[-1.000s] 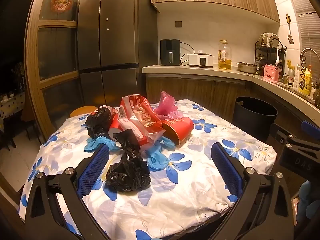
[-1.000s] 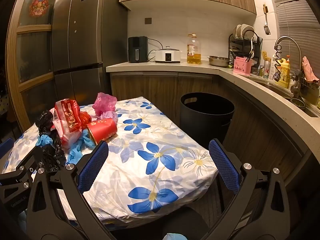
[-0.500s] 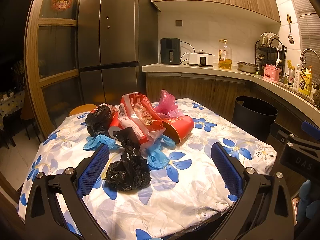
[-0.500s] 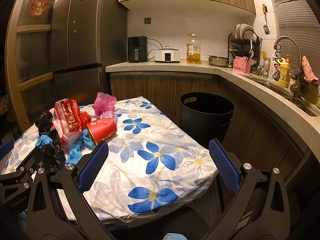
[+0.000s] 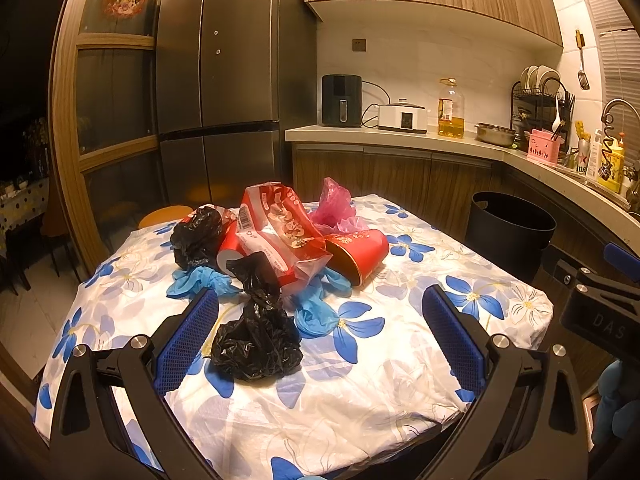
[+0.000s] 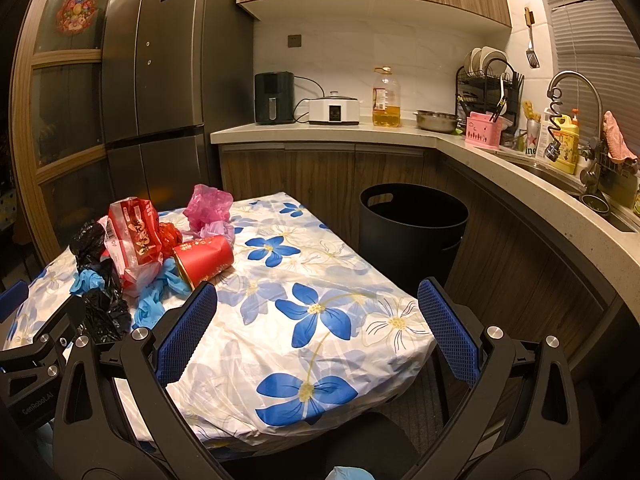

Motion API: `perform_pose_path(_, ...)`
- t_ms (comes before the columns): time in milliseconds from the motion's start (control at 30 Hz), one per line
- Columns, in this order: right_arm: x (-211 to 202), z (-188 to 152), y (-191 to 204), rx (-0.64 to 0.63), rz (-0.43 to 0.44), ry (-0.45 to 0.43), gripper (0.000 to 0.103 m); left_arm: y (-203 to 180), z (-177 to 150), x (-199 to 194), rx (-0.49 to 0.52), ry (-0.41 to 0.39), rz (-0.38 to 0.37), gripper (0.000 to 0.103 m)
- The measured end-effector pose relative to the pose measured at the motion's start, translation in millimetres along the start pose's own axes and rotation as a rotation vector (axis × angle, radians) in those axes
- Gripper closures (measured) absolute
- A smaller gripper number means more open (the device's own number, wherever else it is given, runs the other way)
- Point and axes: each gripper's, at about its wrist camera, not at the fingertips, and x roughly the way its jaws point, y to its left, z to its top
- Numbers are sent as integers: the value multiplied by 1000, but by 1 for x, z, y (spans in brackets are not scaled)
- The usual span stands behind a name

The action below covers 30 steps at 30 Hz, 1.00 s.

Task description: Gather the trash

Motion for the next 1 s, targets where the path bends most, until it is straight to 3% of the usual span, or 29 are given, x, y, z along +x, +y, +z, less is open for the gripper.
perform_pose_path(1000, 1, -1, -1, 1, -1, 1, 4, 1, -3, 1, -6, 4, -2, 5)
